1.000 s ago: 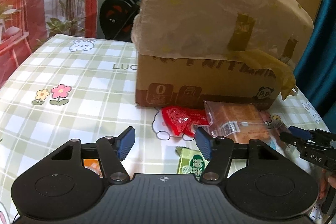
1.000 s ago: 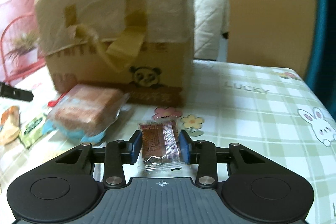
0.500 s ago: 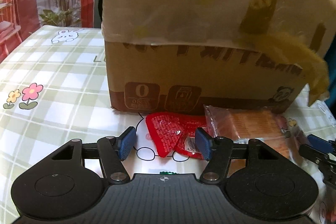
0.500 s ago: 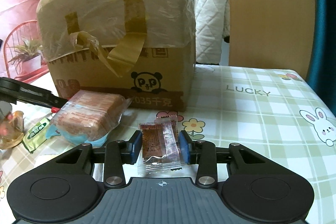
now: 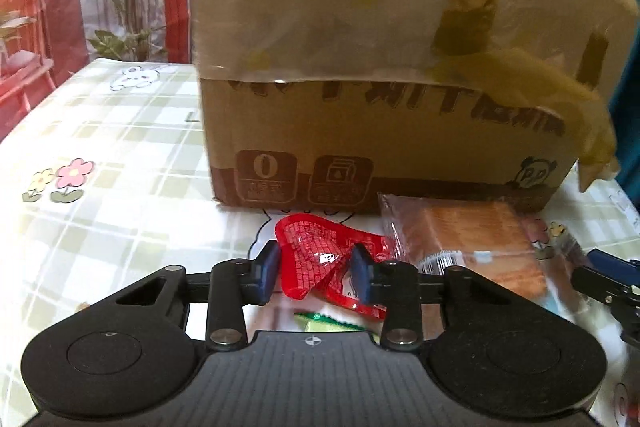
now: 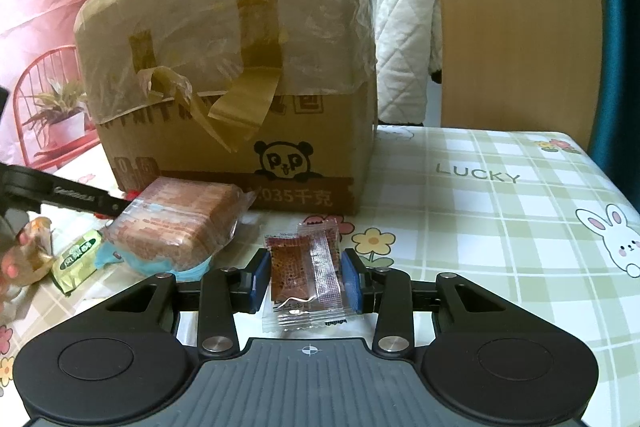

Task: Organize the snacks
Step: 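Grasp the brown sauce packet with the right tool while the left tool grasps a red packet, then carry both packets over the box and open both tools to drop them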

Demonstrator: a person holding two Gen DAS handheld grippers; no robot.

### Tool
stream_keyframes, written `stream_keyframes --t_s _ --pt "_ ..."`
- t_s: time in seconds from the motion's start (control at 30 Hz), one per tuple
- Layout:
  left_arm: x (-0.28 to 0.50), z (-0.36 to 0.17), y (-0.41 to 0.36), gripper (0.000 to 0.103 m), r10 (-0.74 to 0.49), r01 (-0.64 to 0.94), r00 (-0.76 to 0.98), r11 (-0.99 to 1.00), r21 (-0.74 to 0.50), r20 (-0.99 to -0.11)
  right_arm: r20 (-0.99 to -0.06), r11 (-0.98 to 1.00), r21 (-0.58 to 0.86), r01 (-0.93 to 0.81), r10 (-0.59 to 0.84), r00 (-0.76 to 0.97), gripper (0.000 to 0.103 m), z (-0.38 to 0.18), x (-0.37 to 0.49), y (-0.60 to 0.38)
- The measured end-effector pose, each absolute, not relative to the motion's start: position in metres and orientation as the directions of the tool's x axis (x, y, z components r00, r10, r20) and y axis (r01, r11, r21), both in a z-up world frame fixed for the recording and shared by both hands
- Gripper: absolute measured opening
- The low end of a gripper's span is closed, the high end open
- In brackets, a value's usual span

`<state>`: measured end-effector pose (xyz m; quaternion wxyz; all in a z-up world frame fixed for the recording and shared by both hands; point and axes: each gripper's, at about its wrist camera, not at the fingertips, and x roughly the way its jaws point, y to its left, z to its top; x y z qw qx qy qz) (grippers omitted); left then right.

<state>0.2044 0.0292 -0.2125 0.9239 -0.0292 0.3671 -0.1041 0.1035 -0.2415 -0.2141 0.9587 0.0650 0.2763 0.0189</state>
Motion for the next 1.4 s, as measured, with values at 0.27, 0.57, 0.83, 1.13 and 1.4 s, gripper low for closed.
stream_keyframes --t_s 0.27,0.57,0.83,1.13,1.4 --pt "0.172 -0.187 0.049 0.04 -0.208 0.137 0.788 0.977 -0.164 -0.58 -0.512 0.987 0.158 0.011 0.072 0.856 0.035 -0.213 0.101 -0.243" --pt "0.156 -0.181 0.05 0.04 -0.196 0.145 0.814 0.98 -0.135 -0.546 -0.493 0.977 0.208 0.039 0.071 0.867 0.035 -0.213 0.096 -0.254" --pt "0.152 -0.172 0.055 0.04 -0.196 0.15 0.833 0.98 -0.13 -0.517 -0.496 0.979 0.198 0.041 0.064 0.866 0.035 -0.213 0.096 -0.252" --pt "0.148 -0.138 0.063 0.04 -0.231 0.177 0.88 0.97 -0.164 -0.416 -0.471 0.972 0.218 0.084 0.03 0.881 0.035 -0.198 0.087 -0.257" --pt "0.158 -0.074 0.062 0.04 -0.296 0.254 0.915 0.95 -0.18 -0.273 -0.268 0.979 0.202 0.022 0.034 0.963 0.035 -0.112 0.085 -0.255"
